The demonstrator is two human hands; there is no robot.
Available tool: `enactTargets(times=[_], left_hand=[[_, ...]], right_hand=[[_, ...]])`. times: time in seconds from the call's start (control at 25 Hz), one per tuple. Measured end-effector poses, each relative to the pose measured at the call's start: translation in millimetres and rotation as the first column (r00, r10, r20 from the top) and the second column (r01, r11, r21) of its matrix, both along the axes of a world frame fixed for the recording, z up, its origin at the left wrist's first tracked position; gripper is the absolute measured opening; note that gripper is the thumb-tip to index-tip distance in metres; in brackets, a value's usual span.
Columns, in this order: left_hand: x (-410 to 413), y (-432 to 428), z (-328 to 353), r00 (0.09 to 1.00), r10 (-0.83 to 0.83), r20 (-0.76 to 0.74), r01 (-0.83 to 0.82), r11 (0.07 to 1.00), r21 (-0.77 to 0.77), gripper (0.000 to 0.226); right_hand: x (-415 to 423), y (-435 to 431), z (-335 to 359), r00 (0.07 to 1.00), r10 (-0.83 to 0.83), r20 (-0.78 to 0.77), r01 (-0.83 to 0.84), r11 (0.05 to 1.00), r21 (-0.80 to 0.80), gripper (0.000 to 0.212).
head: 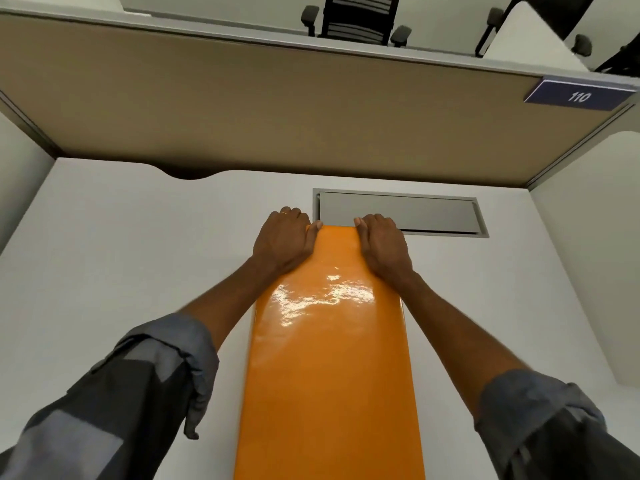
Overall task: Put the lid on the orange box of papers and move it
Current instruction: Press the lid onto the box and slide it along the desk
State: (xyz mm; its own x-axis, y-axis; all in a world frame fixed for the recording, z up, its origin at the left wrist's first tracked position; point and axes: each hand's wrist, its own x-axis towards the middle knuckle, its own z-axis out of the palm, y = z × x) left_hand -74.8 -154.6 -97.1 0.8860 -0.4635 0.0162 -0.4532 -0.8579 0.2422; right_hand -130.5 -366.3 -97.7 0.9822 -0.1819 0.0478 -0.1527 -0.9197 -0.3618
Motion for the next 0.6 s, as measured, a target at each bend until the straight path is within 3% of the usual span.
enactTargets(times=[0.24, 0.36, 0.48, 0.6], left_hand=[[0, 0, 9, 0.998, -0.034, -0.061, 0.038, 0.997, 0.066, 0.059], [-17, -2, 25, 0.998, -0.062, -0.014, 0.062, 0.995, 0.079, 0.062], [-78, 8, 30, 0.990, -0.127, -0.054, 0.128, 0.992, 0.013, 0.067], [-155, 31, 23, 0.975, -0.177, -0.135, 0.179, 0.984, 0.005, 0.073]], right_hand=[[-5, -7, 9, 0.990, 0.101, -0.100, -0.089, 0.989, 0.120, 0.050], [-18, -3, 26, 0.979, 0.136, -0.154, -0.126, 0.989, 0.078, 0.057], [-70, 21, 34, 0.985, 0.149, -0.085, -0.147, 0.989, 0.033, 0.061], [-148, 56, 29, 0.967, 0.221, -0.129, -0.220, 0.975, 0.017, 0.069]])
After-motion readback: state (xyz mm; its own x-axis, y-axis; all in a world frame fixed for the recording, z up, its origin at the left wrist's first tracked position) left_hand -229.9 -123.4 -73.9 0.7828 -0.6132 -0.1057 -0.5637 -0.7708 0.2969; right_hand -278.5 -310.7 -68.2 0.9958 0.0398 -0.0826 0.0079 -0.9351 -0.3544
